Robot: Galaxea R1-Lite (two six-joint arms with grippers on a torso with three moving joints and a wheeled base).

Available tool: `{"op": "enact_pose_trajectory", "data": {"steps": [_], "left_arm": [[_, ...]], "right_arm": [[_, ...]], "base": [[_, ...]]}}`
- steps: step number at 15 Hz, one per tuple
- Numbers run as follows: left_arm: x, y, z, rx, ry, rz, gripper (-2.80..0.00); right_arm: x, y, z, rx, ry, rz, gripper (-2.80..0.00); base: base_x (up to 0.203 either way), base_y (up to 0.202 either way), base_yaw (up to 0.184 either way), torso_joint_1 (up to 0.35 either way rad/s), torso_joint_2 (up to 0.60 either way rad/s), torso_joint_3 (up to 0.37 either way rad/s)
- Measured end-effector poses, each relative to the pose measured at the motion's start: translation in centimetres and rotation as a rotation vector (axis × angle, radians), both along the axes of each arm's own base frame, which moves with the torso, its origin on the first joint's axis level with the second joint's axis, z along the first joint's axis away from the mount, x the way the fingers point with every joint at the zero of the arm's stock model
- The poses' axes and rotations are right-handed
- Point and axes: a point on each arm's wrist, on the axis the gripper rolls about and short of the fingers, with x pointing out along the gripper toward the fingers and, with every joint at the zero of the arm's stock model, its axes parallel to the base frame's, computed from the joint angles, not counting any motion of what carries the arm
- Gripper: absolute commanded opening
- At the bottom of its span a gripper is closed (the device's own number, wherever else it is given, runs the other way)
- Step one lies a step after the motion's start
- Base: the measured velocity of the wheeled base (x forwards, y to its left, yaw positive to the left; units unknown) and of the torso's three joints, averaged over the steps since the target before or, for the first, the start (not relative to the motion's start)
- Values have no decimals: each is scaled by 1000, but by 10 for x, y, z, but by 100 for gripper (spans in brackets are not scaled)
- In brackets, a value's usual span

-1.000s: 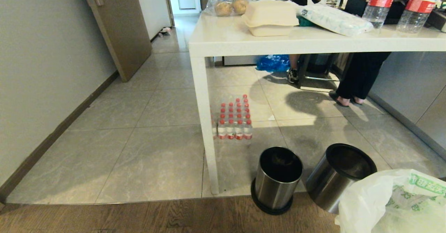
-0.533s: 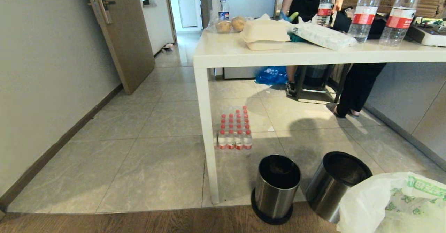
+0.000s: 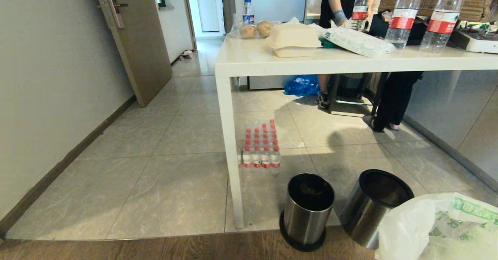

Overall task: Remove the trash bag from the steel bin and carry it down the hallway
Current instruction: Put the trash bag at the door

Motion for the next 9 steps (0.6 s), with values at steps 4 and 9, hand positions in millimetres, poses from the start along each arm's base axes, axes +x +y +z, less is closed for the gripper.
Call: {"op": "enact_pose_trajectory", "data": {"steps": [4, 9], "left_arm": [[0, 0, 0, -9, 1, 0, -280], [0, 0, 0, -9, 0, 0, -280]], "right_arm": [[0, 0, 0, 0, 0, 0, -280], [0, 0, 0, 0, 0, 0, -280]], "base": [[2, 141, -3, 3, 2, 4], [0, 192, 1, 2, 2, 2]]}}
